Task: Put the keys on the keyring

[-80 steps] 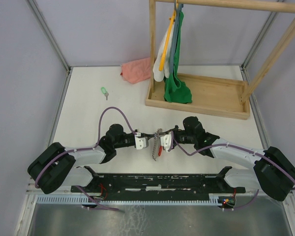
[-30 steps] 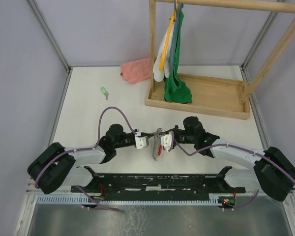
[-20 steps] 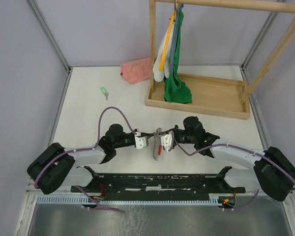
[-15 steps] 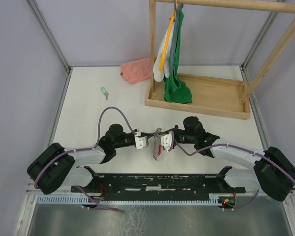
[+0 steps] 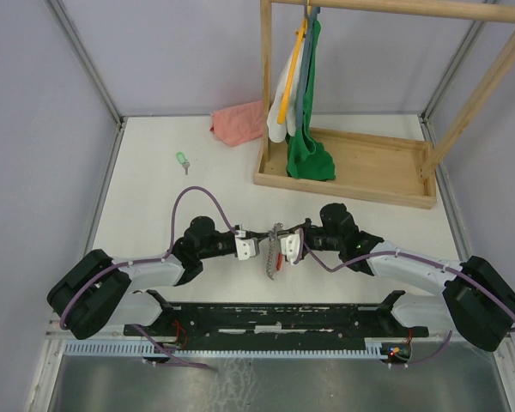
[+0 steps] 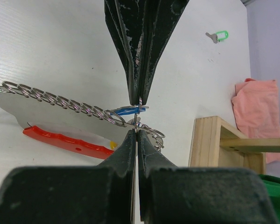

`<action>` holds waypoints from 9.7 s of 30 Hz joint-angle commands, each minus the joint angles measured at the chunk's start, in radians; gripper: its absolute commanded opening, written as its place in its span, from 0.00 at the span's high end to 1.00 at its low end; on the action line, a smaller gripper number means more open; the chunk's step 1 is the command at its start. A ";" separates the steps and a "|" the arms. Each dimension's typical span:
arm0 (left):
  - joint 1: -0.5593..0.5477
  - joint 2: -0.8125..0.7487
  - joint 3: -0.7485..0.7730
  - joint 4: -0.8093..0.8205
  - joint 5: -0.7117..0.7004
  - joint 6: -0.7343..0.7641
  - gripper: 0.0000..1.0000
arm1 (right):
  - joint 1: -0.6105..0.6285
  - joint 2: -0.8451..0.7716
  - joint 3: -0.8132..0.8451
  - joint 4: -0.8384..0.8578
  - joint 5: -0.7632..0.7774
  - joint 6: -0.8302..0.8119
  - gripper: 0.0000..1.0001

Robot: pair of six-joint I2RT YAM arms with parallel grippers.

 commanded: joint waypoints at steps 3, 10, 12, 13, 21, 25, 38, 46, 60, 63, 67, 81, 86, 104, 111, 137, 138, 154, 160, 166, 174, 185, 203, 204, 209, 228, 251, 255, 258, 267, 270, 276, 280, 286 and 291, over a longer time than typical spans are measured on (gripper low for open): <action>-0.002 -0.031 -0.002 0.051 0.001 -0.034 0.97 | -0.002 -0.024 0.011 0.039 0.007 0.011 0.99; -0.002 -0.032 -0.001 0.050 0.003 -0.034 0.97 | -0.002 -0.028 0.010 0.039 0.010 0.010 0.99; -0.002 -0.029 0.001 0.049 0.005 -0.034 0.97 | -0.003 -0.028 0.010 0.039 0.009 0.010 0.99; -0.001 -0.029 0.000 0.048 0.006 -0.034 0.97 | -0.003 -0.028 0.010 0.039 0.009 0.011 0.99; -0.002 -0.022 0.006 0.042 0.014 -0.035 0.97 | -0.003 -0.026 0.010 0.042 0.007 0.011 0.99; -0.001 -0.021 0.010 0.036 0.019 -0.036 0.97 | -0.002 -0.028 0.008 0.044 0.008 0.012 0.99; -0.002 -0.016 0.017 0.022 0.026 -0.037 0.97 | -0.003 -0.031 0.005 0.054 0.004 0.016 0.99; -0.002 -0.012 0.021 0.021 0.026 -0.040 0.97 | -0.003 -0.035 0.002 0.056 -0.002 0.016 0.99; -0.002 -0.015 0.021 0.023 0.025 -0.044 0.97 | -0.003 -0.035 0.002 0.057 -0.011 0.015 0.99; -0.002 -0.012 0.022 0.023 0.027 -0.044 0.97 | -0.003 -0.032 0.003 0.059 -0.010 0.016 0.99; -0.002 -0.012 0.022 0.023 0.028 -0.044 0.97 | -0.003 -0.031 0.003 0.063 -0.013 0.016 0.99; -0.002 -0.009 0.024 0.027 0.029 -0.043 0.97 | -0.003 -0.027 0.004 0.066 -0.021 0.017 0.99; -0.001 -0.007 0.025 0.029 0.031 -0.043 0.97 | -0.002 -0.027 0.004 0.068 -0.023 0.017 0.99; -0.002 0.001 0.031 0.031 0.043 -0.043 0.97 | -0.002 -0.009 0.006 0.099 -0.052 0.029 0.99; -0.002 0.002 0.030 0.049 0.049 -0.050 0.97 | -0.003 0.006 0.013 0.101 -0.071 0.036 0.99; 0.024 0.013 0.040 0.058 0.115 -0.128 0.97 | 0.008 -0.010 -0.012 0.150 -0.063 0.029 0.99; 0.035 0.016 0.042 0.062 0.131 -0.146 0.97 | 0.007 -0.017 -0.018 0.158 -0.062 0.032 0.99; 0.207 0.099 0.015 0.338 0.357 -0.493 0.97 | -0.069 -0.057 -0.100 0.455 -0.169 0.210 0.99; 0.217 0.094 0.018 0.365 0.341 -0.618 0.97 | -0.080 -0.057 -0.097 0.564 -0.193 0.305 0.99; 0.228 0.130 0.014 0.509 0.338 -0.875 0.95 | -0.081 -0.058 -0.090 0.637 -0.185 0.392 0.99; 0.228 0.162 0.016 0.626 0.328 -1.222 0.90 | -0.080 -0.026 -0.102 0.806 -0.186 0.543 0.99; 0.209 0.185 -0.026 0.769 0.254 -1.392 0.81 | -0.081 0.034 -0.117 0.934 -0.185 0.640 0.99; 0.225 -0.345 -0.022 0.226 0.214 -0.761 0.57 | -0.080 -0.136 -0.058 0.498 -0.311 0.454 0.99; 0.226 -0.331 -0.011 0.228 0.230 -0.749 0.57 | -0.079 -0.142 -0.053 0.491 -0.320 0.452 0.99; 0.226 -0.290 0.029 0.167 0.304 -0.662 0.60 | -0.079 -0.160 -0.036 0.443 -0.354 0.435 0.99; 0.223 -0.136 0.108 0.214 0.529 -0.733 0.73 | -0.073 -0.155 -0.006 0.410 -0.382 0.402 0.99; 0.188 0.129 0.131 0.413 0.511 -1.221 0.97 | -0.049 -0.094 -0.019 0.634 -0.294 0.449 0.99; 0.163 0.126 0.120 0.412 0.495 -1.233 0.97 | -0.049 -0.057 -0.023 0.685 -0.264 0.463 0.99; 0.170 0.068 0.083 0.395 0.440 -1.189 0.95 | -0.049 -0.059 -0.037 0.672 -0.228 0.455 0.99; 0.174 -0.284 -0.078 0.232 0.165 -0.823 0.74 | -0.049 -0.121 -0.060 0.561 -0.185 0.439 0.99; 0.175 -0.364 -0.118 0.259 0.139 -0.738 0.72 | -0.050 -0.130 -0.062 0.537 -0.185 0.439 0.99; 0.172 -0.360 -0.115 0.321 0.174 -0.646 0.70 | -0.049 -0.117 -0.066 0.567 -0.188 0.469 0.99; 0.155 -0.319 -0.103 0.393 0.216 -0.575 0.70 | -0.050 -0.100 -0.065 0.596 -0.193 0.497 0.99; 0.130 -0.262 -0.071 0.403 0.223 -0.499 0.71 | -0.049 -0.082 -0.064 0.633 -0.209 0.529 0.99; 0.125 -0.220 -0.043 0.412 0.223 -0.490 0.72 | -0.050 -0.073 -0.064 0.638 -0.225 0.537 0.99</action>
